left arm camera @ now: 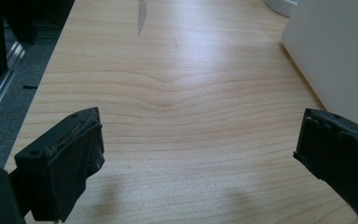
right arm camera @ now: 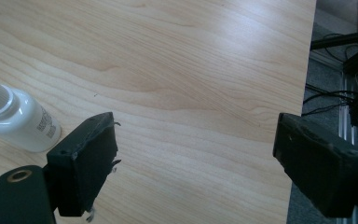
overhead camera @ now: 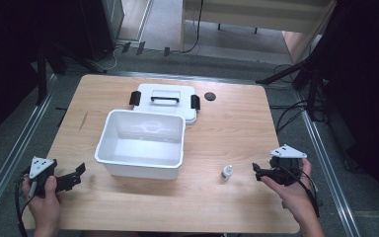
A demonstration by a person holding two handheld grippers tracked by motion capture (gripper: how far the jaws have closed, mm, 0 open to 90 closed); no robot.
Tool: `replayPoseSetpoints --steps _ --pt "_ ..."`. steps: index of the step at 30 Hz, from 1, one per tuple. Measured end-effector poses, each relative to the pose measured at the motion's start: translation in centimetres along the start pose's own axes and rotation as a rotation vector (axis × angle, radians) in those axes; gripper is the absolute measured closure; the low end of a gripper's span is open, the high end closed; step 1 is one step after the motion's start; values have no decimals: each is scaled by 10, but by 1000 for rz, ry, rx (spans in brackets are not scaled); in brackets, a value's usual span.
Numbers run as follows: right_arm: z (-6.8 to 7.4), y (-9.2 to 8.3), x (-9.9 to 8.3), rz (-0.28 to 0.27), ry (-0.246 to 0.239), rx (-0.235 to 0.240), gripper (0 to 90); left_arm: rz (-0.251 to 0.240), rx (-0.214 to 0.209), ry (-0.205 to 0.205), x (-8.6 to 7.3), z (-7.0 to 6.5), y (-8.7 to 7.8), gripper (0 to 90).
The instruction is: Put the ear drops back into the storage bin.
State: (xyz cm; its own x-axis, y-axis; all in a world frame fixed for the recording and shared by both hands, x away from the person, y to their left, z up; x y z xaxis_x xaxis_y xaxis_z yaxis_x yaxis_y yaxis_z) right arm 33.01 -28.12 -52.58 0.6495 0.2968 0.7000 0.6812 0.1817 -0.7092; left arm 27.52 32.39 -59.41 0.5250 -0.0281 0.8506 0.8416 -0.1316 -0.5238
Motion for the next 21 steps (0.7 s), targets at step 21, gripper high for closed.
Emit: replayPoseSetpoints --steps 21 --pt "22 -8 30 389 -412 46 137 4 -1 -5 0 0 0 14"
Point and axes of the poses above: each handheld gripper's, and its own axes: y roughly forward along the jaws, x roughly out of its top, z roughly to its left, the point moved 8 cm from there along y, roughly forward along the jaws, and after that the axes turned 6 degrees about y, right-handed, at the moved point
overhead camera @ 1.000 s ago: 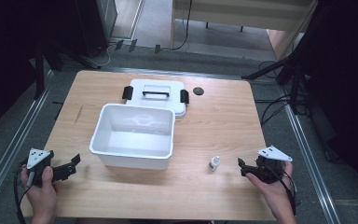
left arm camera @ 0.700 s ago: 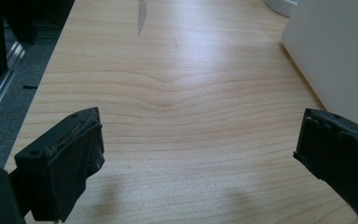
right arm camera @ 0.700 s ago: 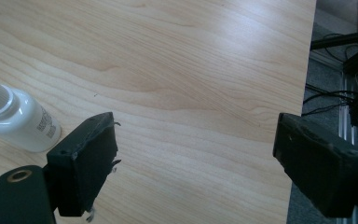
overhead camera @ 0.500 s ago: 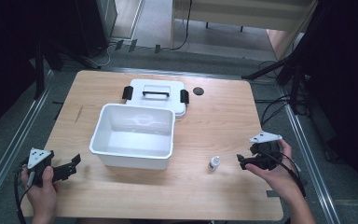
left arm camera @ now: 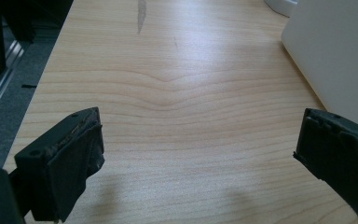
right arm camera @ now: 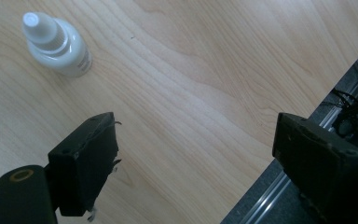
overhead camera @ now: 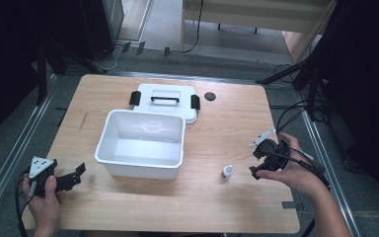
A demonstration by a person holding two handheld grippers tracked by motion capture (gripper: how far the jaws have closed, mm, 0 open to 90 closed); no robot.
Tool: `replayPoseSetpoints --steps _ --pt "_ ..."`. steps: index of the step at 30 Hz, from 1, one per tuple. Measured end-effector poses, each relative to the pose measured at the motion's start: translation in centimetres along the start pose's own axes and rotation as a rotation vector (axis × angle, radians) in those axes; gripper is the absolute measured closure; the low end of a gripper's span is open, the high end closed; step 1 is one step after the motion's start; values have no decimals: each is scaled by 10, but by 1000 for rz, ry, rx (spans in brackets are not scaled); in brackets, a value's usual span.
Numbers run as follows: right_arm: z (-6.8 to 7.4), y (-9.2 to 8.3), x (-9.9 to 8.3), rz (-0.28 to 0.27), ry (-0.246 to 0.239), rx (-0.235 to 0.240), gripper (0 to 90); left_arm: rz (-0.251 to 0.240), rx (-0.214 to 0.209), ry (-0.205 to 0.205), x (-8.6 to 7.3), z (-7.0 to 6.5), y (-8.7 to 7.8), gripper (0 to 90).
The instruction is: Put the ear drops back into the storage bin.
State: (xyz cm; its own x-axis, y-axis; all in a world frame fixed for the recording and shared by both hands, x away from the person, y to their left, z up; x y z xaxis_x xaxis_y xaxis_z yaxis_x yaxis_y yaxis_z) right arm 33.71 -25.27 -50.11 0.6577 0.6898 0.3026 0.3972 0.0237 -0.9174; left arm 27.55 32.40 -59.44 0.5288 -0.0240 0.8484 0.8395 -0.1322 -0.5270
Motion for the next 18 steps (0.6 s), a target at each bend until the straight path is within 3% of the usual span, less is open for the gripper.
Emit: replayPoseSetpoints --steps 14,18 --pt "20 -8 25 118 -143 20 174 0 -3 -3 0 0 0 14" --pt "26 -13 32 116 -167 22 191 2 -3 -2 0 0 0 14"
Point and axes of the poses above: each handheld gripper's, and its own axes: y roughly forward along the jaws, x roughly out of its top, z roughly to its left, the point moved 8 cm from there along y, roughly forward along the jaws, and after that the axes turned 6 degrees about y, right-handed, at the moved point
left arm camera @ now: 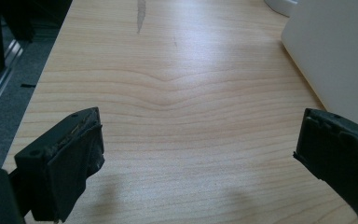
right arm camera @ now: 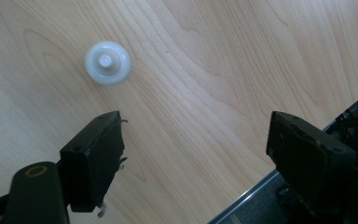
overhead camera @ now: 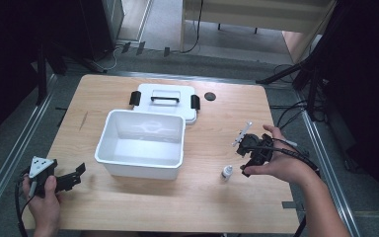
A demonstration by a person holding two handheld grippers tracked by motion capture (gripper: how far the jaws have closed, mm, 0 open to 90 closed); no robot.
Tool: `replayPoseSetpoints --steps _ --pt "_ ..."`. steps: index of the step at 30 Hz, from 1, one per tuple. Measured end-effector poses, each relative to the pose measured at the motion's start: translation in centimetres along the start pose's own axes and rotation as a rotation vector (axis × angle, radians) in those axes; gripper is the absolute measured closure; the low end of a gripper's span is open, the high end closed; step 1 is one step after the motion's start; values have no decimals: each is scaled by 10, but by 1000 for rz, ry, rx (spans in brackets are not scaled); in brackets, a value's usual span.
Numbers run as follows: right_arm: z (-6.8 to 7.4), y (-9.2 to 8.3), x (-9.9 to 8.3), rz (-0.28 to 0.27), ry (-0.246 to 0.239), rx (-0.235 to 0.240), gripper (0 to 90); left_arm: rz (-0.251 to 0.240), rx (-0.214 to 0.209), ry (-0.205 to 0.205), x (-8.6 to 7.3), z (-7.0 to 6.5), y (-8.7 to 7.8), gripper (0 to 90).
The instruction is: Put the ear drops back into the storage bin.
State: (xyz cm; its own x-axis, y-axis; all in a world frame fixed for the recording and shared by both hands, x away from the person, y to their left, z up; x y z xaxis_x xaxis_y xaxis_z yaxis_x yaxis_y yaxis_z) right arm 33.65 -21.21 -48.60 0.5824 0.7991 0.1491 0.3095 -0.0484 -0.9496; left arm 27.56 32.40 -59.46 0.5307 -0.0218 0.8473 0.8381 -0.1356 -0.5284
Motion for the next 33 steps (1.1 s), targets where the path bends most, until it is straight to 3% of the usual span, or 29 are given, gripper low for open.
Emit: replayPoseSetpoints --steps 3,4,10,13,14,18,33 --pt "4 -3 4 2 -22 8 211 2 -2 1 0 0 0 14" --pt "10 -4 7 4 -51 17 234 1 -4 0 0 0 0 14" --pt "22 -3 13 7 -128 51 310 2 -2 4 0 0 0 14" --pt "26 -2 15 19 -143 73 330 3 -2 4 0 0 0 14" --pt "29 -1 16 27 -156 94 392 4 -3 5 0 0 0 14" --pt "35 5 19 69 -179 135 467 6 -1 7 0 0 0 14" --pt "44 24 28 90 -176 152 616 4 -8 6 0 0 1 14"
Point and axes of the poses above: each handheld gripper's, and its own axes: y roughly forward along the jaws, x roughly out of its top, z roughly to its left, the point moved 8 cm from there along y, roughly forward along the jaws, and after that the axes turned 6 degrees about y, right-handed, at the moved point
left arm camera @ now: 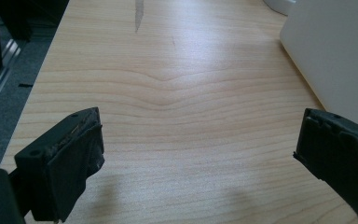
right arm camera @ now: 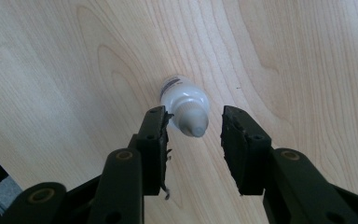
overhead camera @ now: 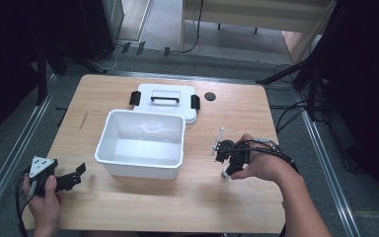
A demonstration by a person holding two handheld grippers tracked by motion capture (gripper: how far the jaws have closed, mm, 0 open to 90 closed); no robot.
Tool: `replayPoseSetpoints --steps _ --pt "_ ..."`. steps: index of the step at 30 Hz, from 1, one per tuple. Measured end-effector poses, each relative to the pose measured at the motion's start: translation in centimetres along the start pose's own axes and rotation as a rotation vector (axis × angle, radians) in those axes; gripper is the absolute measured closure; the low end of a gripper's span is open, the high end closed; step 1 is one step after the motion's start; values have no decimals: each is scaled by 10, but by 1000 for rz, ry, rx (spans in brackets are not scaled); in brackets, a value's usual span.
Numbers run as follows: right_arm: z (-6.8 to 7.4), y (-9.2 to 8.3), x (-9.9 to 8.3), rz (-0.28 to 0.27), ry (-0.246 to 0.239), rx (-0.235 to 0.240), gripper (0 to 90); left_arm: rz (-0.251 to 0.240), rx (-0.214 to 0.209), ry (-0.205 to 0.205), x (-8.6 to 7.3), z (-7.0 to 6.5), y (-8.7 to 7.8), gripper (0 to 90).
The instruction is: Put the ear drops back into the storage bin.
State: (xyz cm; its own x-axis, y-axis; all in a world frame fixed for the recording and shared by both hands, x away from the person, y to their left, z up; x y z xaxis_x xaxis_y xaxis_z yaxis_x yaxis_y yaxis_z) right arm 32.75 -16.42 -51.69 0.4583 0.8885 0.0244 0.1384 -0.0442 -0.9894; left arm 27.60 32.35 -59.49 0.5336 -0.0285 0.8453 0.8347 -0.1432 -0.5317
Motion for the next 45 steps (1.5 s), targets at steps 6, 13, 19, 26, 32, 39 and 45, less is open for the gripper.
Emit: replayPoseSetpoints --steps 6,13,19,26,32,39,45 --pt "-1 8 2 25 26 24 626 -2 -2 -1 0 0 0 14" --pt "-1 17 1 20 57 79 684 -1 -2 0 0 0 0 14" --pt "-1 16 -2 -25 64 113 719 0 1 3 0 0 0 14" --pt "0 11 -2 -44 25 115 720 -1 3 5 0 -1 0 14" --pt "-3 -7 3 -61 -6 95 720 0 2 6 0 -1 0 14" --pt "-4 -37 18 -72 -13 96 720 1 -1 4 0 -1 0 14" --pt "-6 -63 32 -88 -32 76 720 0 -1 2 0 0 0 14"
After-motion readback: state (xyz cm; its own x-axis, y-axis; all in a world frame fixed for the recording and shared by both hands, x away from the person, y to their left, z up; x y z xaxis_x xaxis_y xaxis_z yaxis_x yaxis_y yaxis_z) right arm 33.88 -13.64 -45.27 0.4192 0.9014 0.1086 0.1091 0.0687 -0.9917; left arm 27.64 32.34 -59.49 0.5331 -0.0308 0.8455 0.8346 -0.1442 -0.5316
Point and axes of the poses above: each handheld gripper's, and its own axes: y roughly forward along the jaws, x roughly out of its top, z roughly to its left, the point moved 8 cm from there along y, roughly forward along the jaws, and after that the axes turned 6 degrees about y, right-handed, at the moved point
